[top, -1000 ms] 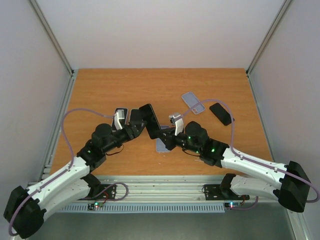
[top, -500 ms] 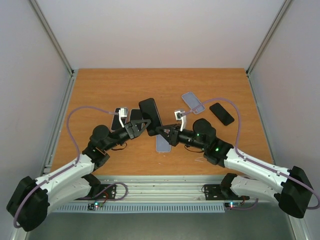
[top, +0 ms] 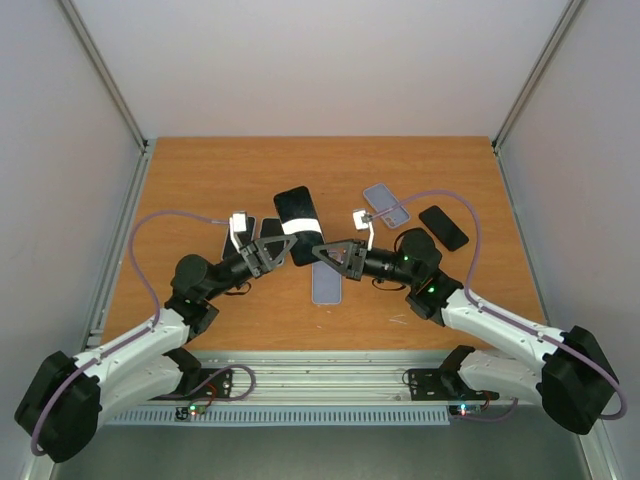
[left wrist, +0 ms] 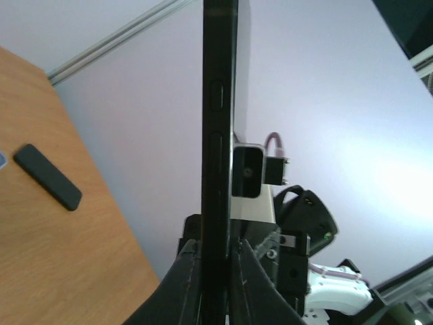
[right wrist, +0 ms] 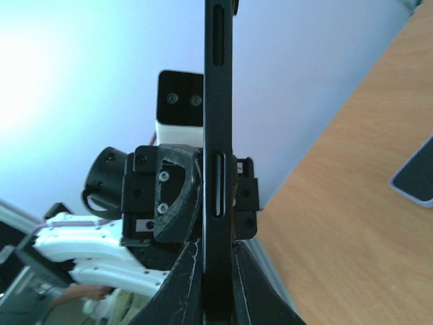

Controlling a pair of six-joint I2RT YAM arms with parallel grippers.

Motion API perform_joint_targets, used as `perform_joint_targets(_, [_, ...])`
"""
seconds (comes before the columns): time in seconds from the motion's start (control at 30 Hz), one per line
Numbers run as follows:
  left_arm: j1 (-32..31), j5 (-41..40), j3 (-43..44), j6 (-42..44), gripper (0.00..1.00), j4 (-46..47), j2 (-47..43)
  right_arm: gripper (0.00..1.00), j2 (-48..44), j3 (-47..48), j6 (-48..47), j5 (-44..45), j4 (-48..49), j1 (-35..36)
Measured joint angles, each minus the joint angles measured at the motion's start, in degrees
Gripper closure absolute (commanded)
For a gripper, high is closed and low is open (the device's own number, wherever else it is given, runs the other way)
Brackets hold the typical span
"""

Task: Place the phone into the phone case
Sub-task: Place the phone on the phone case.

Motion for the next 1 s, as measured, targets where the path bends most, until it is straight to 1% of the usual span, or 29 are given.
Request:
perform_joint_targets(0.03, [0.09, 0.26, -0.02, 0.33, 0.99, 0.9, 0.0, 0.99, 0.46, -0.04, 1.36, -1.18, 1.16, -0.37])
perform_joint_targets(0.17, [0.22, 1.05, -0.02, 0.28, 1.0, 3.5, -0.02, 0.9, 1.68, -0.09, 3.67, -4.48, 5.16, -1.53])
perform_joint_targets(0.2, [0.24, 1.07, -0.02, 0.28, 1.0, 3.61, -0.02, 0.87, 1.97, -0.09, 3.85, -5.07, 5.7, -1.79])
perform_joint_targets(0.27, [0.24, 1.27, -0.02, 0.28, 1.0, 3.58, -0.02, 0.76, 2.47, -0.13, 4.0, -6.27, 6.43, -2.45])
perform_joint_targets(0.4, [0.11, 3.15, -0.02, 0.24, 1.0, 2.97, 0.02, 0.65, 3.17, -0.2, 3.58, -8.28, 6.4, -4.15])
perform_joint_targets(0.5, [0.07, 4.81, -0.02, 0.35, 0.99, 2.6, 0.04, 0.6, 3.26, -0.17, 3.21, -9.88, 6.25, -5.7])
perform_joint_targets(0.67, [0.07, 7.74, 0.04, 0.83, 0.99, 1.75, 0.09, 0.6, 3.3, 0.68, 2.54, -12.35, 5.29, -7.1])
perform_joint_targets(1.0, [0.07, 12.13, 0.59, 1.46, 0.99, 0.87, 2.23, 0.74, 3.48, 3.23, 1.6, -16.5, 3.43, -8.33])
